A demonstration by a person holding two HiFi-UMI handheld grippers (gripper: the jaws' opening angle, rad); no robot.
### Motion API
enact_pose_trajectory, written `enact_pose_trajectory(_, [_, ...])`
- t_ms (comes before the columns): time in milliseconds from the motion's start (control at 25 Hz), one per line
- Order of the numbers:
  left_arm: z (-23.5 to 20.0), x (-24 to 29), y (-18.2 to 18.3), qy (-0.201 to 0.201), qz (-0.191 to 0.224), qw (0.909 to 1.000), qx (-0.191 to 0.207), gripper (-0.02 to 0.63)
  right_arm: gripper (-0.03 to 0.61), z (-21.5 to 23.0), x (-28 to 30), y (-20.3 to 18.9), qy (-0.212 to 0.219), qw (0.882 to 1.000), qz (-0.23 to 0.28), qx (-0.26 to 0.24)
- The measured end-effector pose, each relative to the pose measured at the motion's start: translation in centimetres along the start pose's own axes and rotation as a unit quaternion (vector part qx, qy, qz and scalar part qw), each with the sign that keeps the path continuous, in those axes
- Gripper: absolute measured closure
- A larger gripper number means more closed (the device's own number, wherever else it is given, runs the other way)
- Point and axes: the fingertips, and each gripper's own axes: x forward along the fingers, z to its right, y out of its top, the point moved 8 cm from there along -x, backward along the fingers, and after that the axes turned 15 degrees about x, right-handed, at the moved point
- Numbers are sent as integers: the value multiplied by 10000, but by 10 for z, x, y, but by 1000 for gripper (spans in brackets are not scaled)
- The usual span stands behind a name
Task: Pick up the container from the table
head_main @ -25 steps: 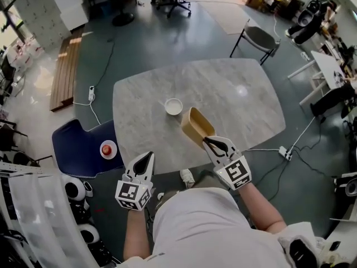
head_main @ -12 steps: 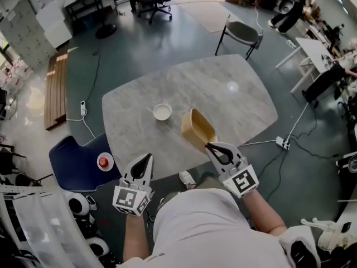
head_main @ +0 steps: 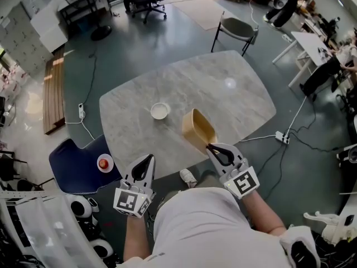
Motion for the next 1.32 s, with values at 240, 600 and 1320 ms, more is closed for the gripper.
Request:
enact_pose_trajectory(240, [1, -2, 5, -3, 41, 10000, 28, 611, 546, 1, -1, -4, -79, 9999, -81, 71])
enact_pose_trajectory(600, [3, -9, 6, -4, 11, 10000, 36, 611, 546, -3, -1, -6, -58, 9999, -107, 86])
enact_pose_trajectory(1320, [10, -11, 5, 124, -143, 9998, 38, 611, 546, 2, 4, -12, 127, 9996, -262, 63])
